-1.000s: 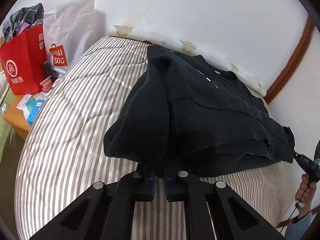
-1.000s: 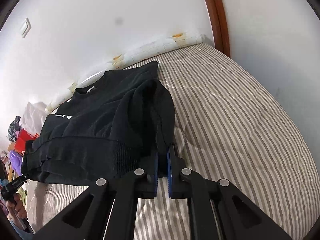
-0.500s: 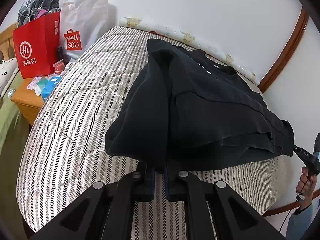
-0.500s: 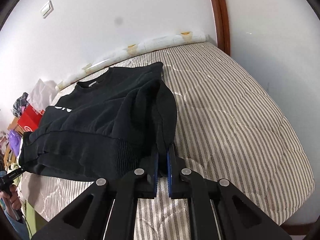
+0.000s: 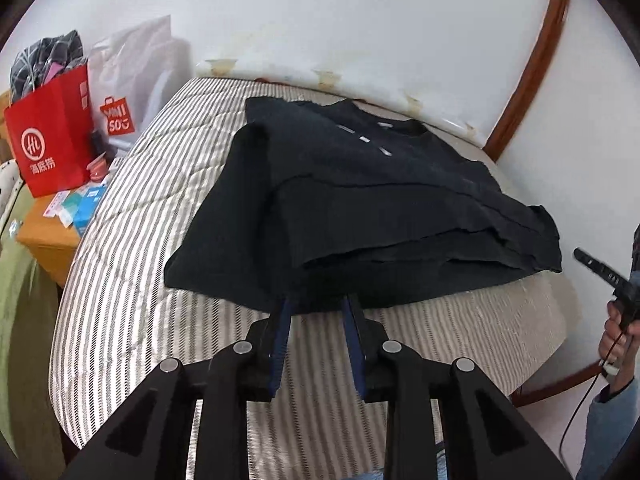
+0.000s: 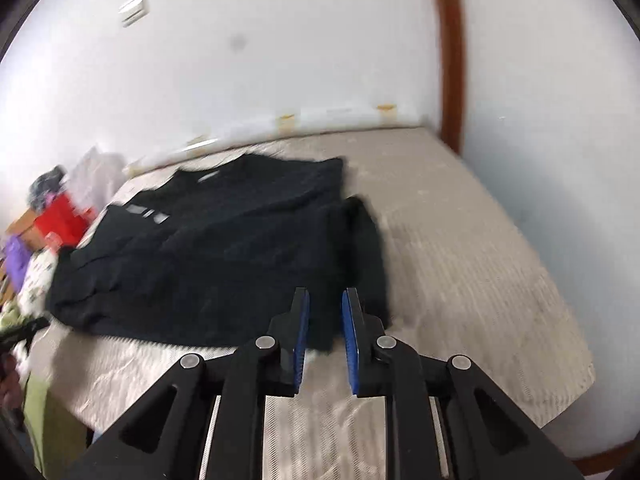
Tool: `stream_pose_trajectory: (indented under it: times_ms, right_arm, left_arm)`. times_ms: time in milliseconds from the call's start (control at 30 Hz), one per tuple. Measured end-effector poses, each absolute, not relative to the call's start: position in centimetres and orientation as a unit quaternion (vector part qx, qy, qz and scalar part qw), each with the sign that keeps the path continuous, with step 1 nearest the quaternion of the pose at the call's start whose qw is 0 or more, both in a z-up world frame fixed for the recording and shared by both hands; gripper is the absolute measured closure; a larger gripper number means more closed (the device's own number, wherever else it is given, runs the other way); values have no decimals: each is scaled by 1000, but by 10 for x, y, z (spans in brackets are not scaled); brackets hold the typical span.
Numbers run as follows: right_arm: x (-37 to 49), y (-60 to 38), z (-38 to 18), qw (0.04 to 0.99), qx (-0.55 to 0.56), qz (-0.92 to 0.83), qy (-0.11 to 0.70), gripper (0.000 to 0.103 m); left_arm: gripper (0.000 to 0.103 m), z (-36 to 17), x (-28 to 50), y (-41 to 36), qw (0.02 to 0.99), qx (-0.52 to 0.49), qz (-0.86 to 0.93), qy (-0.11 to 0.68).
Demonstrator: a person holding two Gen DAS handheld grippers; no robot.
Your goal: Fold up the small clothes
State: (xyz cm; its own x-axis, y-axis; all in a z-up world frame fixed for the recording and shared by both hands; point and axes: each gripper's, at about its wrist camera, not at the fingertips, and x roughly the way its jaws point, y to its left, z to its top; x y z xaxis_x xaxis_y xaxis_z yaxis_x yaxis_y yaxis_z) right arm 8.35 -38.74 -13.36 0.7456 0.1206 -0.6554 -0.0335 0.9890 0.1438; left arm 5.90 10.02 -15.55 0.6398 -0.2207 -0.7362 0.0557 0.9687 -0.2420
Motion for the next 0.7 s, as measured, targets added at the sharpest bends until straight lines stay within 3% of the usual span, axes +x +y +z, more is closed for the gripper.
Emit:
stream_pose_trajectory:
  times_ms: [433,700]
  right_arm:
    - [101,-333,-196,894,26,87,438,86]
    - [115,-329,-185,900,12,67,431,87]
  left_arm:
    - [78,-167,78,80,885,-89,-85,449]
    - [78,-171,100,71,876,-68,-94,468]
